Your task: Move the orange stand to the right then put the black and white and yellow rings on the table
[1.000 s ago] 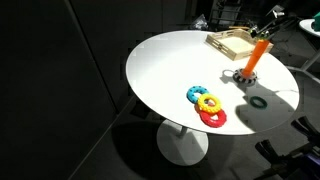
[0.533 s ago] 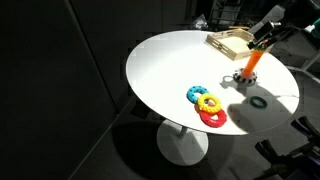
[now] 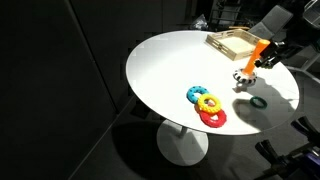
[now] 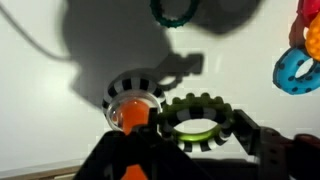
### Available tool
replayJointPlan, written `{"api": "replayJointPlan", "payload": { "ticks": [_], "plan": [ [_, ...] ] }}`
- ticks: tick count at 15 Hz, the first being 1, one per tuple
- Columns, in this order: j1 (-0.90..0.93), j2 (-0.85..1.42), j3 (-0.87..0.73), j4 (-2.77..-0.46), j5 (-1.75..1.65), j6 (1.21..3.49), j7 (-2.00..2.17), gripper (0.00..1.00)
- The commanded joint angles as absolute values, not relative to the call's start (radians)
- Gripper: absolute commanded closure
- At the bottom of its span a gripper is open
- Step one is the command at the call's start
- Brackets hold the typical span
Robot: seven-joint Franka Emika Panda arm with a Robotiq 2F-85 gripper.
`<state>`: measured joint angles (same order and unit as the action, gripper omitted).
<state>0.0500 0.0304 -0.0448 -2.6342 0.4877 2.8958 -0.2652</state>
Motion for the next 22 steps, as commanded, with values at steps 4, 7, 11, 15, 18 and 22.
{"api": "replayJointPlan", "payload": {
  "ticks": [4,7,11,15,18,22],
  "plan": [
    [0.033,0.137,-0.043,-2.630,0.521,2.902,-0.363,0.51],
    [0.033,0.190,-0.033,-2.631,0.518,2.950,-0.391,0.51],
    [0.027,0.244,-0.010,-2.631,0.522,3.009,-0.414,0.51],
    [0.025,0.278,0.009,-2.634,0.509,3.044,-0.415,0.13],
    [0.025,0.286,0.011,-2.636,0.497,3.030,-0.416,0.00],
    [0.027,0.272,0.000,-2.630,0.485,2.940,-0.418,0.00]
  ]
}}
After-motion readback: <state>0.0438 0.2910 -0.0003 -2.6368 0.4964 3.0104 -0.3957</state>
